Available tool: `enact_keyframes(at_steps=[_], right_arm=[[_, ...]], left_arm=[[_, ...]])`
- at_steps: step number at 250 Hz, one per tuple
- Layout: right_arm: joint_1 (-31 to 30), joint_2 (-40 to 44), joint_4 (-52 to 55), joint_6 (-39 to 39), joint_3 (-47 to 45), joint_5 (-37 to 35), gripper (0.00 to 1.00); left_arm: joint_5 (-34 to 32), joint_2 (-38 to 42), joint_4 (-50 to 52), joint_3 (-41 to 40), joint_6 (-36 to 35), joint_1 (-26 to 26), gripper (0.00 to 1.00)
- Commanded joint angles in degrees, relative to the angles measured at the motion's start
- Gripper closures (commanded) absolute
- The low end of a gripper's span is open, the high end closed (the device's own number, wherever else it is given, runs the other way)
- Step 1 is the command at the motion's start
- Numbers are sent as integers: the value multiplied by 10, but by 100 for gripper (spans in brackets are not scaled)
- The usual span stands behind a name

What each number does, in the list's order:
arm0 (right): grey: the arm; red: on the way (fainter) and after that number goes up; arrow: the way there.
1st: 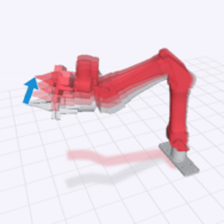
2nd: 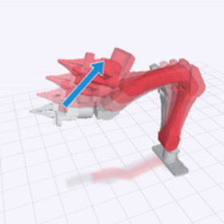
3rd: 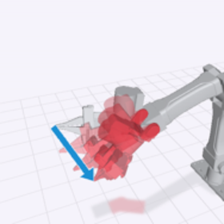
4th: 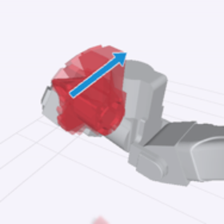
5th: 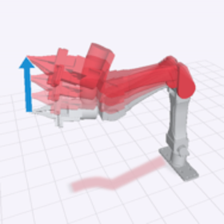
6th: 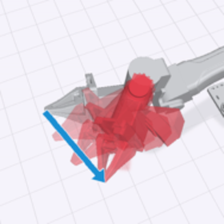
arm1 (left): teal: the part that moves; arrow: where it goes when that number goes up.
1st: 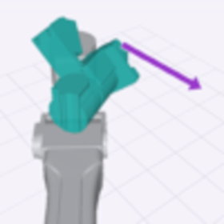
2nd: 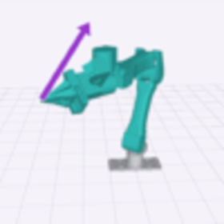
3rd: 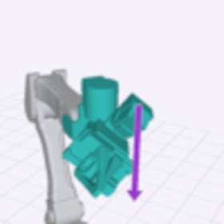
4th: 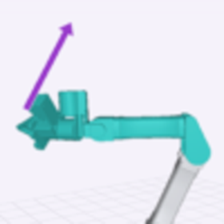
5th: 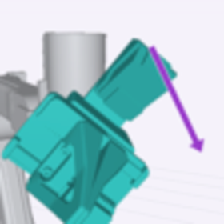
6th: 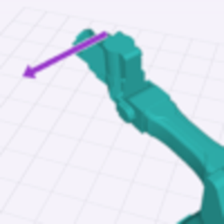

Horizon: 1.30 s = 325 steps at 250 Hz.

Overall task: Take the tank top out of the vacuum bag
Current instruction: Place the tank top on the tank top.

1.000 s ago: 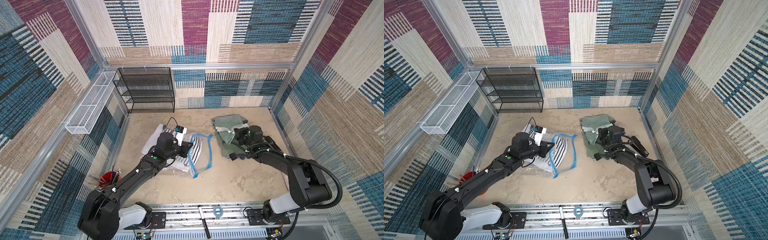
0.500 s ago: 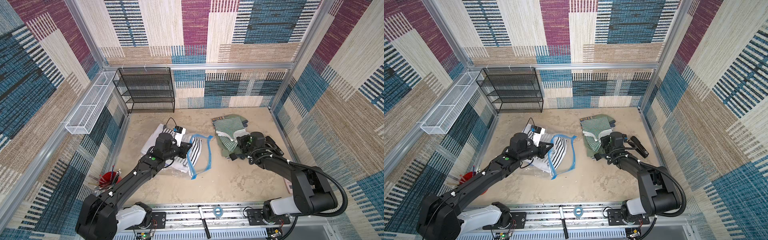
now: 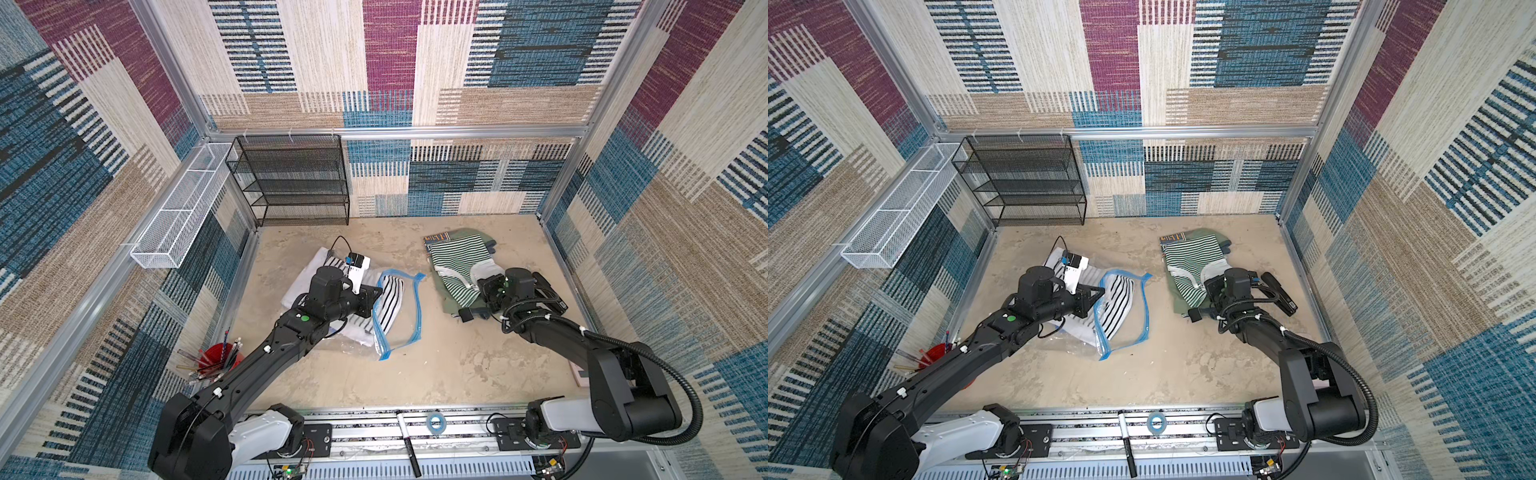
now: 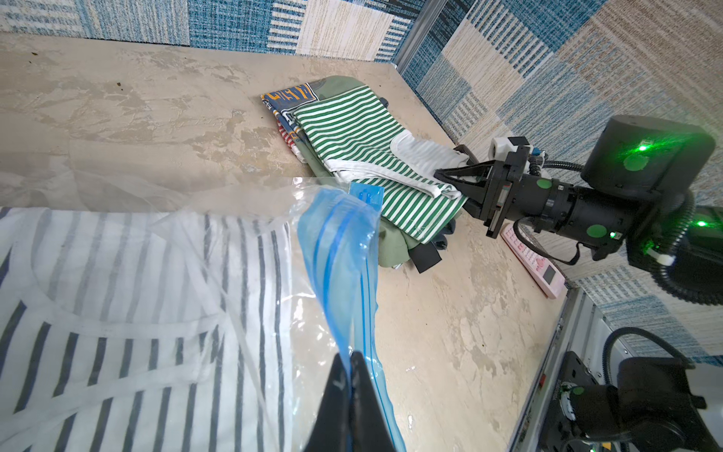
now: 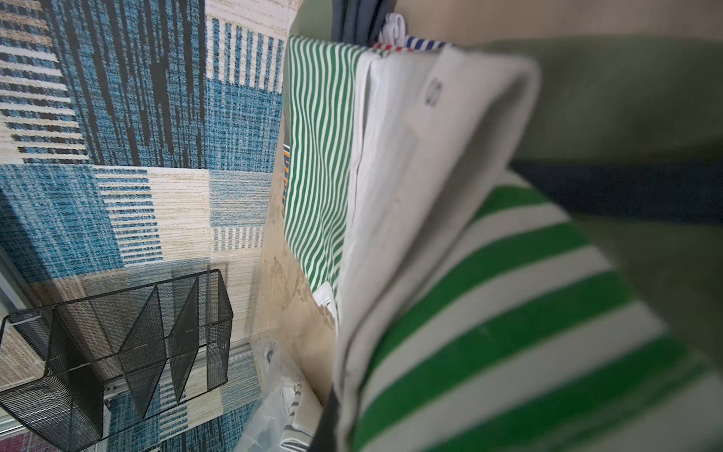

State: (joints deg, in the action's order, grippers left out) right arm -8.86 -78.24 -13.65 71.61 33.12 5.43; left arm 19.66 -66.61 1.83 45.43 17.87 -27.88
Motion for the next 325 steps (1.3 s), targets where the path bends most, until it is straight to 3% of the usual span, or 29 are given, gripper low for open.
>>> enact_keyframes(at_steps=[1,104,193,241,288,325], right_arm=[[2,5,0,-10,-8,-2,100],[18,-6,-14,-14,-42,20,96],[36,-10,-14,-50,-48,30,85],[46,31,32,-85,-50,9,66],[54,104,110,-145,-52,-36,42],[71,148,168,-181,-53,-43,30]], left_arm=[[-6,4,5,5,0,0,100],[-15,13,6,-3,2,0,100],[-26,16,18,0,-3,0,100],[-26,20,17,-3,-1,0,100],[-31,22,32,8,-9,0,100],[-34,18,37,15,-13,0,100]])
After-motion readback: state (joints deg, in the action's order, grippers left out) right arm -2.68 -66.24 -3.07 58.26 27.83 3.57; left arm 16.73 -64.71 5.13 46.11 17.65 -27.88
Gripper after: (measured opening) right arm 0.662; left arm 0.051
